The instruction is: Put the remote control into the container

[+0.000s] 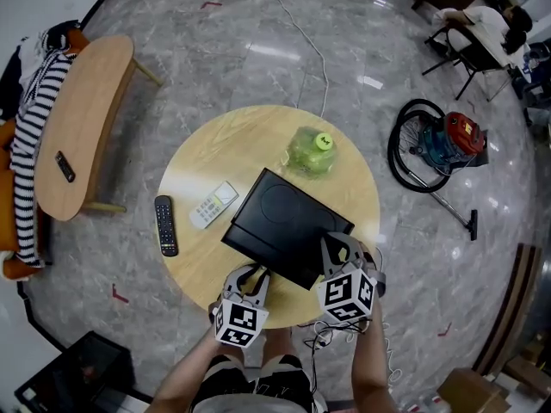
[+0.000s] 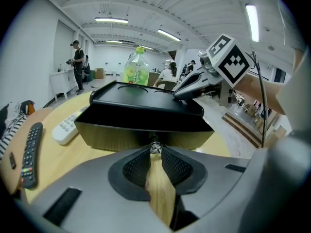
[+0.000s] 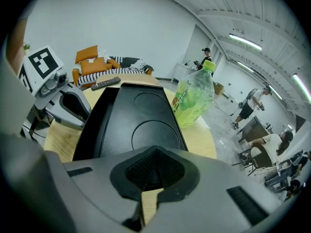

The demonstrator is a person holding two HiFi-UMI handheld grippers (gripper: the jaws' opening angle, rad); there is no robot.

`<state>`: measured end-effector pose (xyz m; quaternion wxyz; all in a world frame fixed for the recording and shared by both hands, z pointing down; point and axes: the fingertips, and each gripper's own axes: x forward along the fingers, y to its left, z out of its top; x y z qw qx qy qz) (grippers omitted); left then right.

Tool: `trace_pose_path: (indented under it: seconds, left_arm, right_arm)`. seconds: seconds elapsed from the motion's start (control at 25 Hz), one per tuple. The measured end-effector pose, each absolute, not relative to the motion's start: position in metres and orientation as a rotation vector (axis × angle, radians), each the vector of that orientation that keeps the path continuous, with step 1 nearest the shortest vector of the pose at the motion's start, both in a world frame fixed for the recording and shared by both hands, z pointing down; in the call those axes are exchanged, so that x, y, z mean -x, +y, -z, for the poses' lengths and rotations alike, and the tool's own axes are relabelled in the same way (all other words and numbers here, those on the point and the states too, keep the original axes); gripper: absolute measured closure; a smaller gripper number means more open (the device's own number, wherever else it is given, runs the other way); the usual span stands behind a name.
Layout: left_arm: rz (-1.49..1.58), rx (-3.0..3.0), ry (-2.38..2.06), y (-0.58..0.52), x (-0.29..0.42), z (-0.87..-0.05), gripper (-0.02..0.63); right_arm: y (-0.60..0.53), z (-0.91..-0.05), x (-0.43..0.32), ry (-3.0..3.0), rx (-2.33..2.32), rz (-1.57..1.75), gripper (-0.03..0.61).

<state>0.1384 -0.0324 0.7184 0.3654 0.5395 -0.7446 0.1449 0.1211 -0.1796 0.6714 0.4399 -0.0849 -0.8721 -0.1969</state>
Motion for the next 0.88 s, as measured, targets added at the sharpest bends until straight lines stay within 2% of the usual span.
trace_pose_path:
  seconds: [0.88]
  left_arm:
    - [-0.348, -1.326, -1.891, 0.026, -0.172, -0.724, 0.537]
  right_arm:
    - [-0.179, -0.672, -0.121, -2.164, 0.161, 0.503, 0.571]
